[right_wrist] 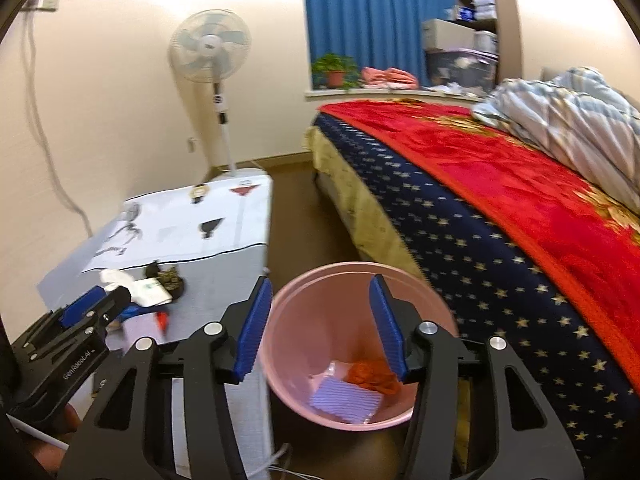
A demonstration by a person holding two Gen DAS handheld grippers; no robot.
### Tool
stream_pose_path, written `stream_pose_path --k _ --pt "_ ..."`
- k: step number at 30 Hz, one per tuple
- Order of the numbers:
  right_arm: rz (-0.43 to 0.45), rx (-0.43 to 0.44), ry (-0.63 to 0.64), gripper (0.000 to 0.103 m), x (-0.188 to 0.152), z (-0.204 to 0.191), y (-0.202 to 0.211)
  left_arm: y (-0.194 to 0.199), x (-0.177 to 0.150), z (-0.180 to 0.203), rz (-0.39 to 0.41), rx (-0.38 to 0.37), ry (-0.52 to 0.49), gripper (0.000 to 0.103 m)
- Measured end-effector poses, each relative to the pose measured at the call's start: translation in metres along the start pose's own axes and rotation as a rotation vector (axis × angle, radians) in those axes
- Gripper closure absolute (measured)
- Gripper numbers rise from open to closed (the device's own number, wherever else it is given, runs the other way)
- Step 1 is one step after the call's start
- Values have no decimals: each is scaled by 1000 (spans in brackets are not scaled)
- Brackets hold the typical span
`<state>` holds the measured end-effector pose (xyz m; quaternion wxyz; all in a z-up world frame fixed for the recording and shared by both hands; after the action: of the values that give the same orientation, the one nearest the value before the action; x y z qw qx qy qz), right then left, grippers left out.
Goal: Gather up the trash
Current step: 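Grasp the crumpled white tissue with the left gripper while the right grasps the white foam net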
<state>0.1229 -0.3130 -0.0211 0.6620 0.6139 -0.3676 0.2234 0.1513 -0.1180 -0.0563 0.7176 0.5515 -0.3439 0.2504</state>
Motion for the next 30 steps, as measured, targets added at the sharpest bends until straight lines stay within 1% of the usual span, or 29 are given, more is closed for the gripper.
stream_pose_path --k 2,6,14,20,23,27,30 --pt "-3 38 18 56 -3 -13 -2 5 -7 -15 -5 33 20 60" --pt "-24 113 36 56 -12 -35 -7 12 -15 -43 -9 98 60 60" --pt "-80 228 86 56 -32 -78 -25 17 -25 -86 -5 220 122 60" --pt "-109 274 111 56 -39 -102 -38 16 -26 -110 0 279 171 60" --pt "-129 299 123 56 -44 -114 -47 14 -27 -120 -2 293 191 60" --pt "-150 324 142 56 -50 -127 -57 10 -27 -128 -4 315 216 60" --pt "-172 338 148 55 -55 -135 -67 6 -27 -135 -9 347 233 60"
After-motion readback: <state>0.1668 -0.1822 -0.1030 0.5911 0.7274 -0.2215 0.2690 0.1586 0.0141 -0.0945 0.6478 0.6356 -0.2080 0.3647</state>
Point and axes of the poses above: each gripper's, at about its wrist camera, not at the fingertips, and y roughly against the way its jaws point, z to its right, x to its top, the point moved 7 cm from there along -y, roughly the way its jaws point, and after that the axes turned 8 degrees about -z, right-handed, at the moved point
